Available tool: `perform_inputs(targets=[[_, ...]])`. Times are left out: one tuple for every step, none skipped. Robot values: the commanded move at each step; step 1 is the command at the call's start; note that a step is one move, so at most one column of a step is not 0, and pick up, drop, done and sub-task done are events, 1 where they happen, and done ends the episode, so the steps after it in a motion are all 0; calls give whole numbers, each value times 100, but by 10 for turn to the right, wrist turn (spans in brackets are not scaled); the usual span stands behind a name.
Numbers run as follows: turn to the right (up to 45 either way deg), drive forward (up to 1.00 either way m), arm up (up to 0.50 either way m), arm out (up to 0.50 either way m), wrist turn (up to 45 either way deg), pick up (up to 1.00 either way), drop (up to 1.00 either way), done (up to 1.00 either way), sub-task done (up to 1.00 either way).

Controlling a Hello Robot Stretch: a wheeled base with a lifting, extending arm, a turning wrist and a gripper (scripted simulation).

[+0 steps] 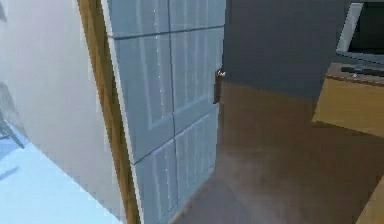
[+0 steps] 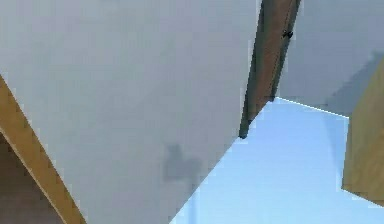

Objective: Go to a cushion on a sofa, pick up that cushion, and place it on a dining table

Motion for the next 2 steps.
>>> perform_inputs(targets=[[0, 40, 0, 0, 0, 0, 0, 0, 0], [300, 0, 0, 0, 0, 0, 0, 0, 0]])
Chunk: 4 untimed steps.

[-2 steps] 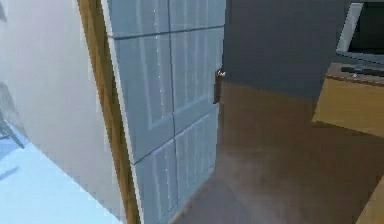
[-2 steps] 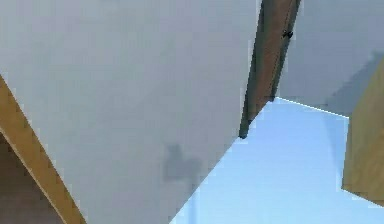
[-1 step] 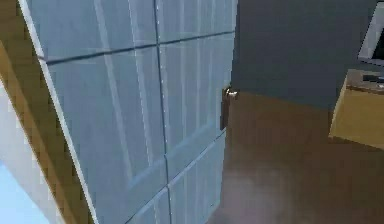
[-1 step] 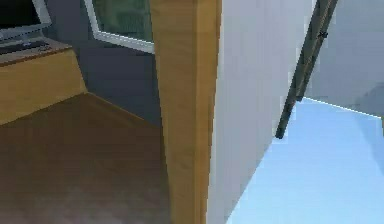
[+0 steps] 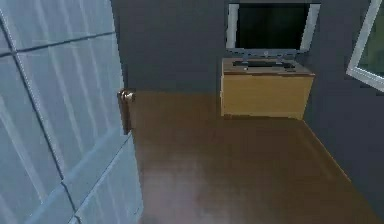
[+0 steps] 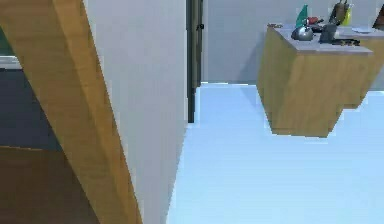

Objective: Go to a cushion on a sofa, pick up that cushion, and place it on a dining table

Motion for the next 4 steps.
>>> perform_inputs(targets=[[0, 100, 0, 0, 0, 0, 0, 0, 0], [90, 0, 0, 0, 0, 0, 0, 0, 0], [0, 20, 0, 0, 0, 0, 0, 0, 0], [-270, 0, 0, 0, 0, 0, 0, 0, 0]])
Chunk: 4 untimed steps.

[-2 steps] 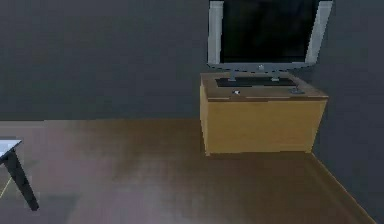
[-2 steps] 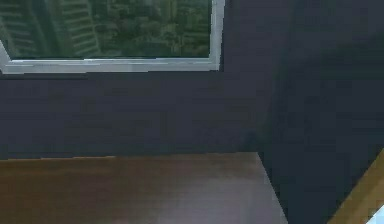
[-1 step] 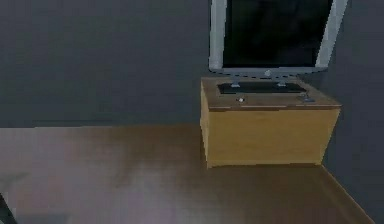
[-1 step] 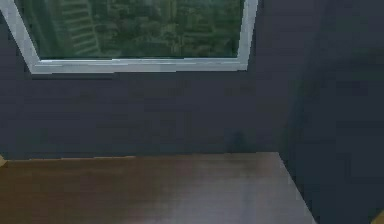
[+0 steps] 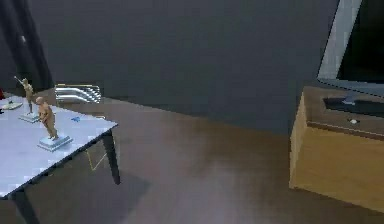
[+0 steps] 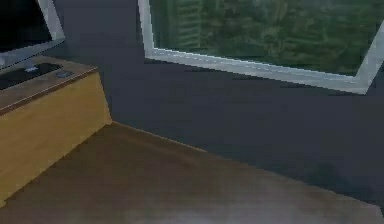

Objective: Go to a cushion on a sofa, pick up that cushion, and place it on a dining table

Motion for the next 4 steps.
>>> perform_inputs(targets=[[0, 100, 0, 0, 0, 0, 0, 0, 0], [-60, 0, 0, 0, 0, 0, 0, 0, 0], [0, 40, 0, 0, 0, 0, 0, 0, 0], [-120, 0, 0, 0, 0, 0, 0, 0, 0]])
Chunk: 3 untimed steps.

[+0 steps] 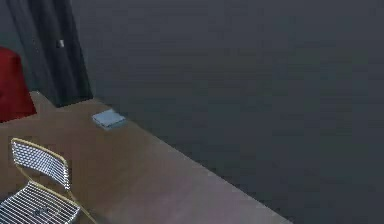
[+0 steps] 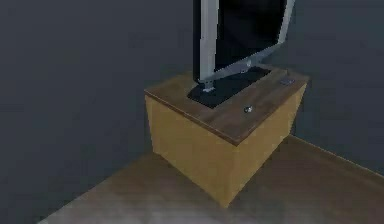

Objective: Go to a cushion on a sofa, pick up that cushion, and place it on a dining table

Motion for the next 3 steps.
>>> perform_inputs(targets=[[0, 100, 0, 0, 0, 0, 0, 0, 0], [-180, 0, 0, 0, 0, 0, 0, 0, 0], [0, 5, 0, 0, 0, 0, 0, 0, 0]])
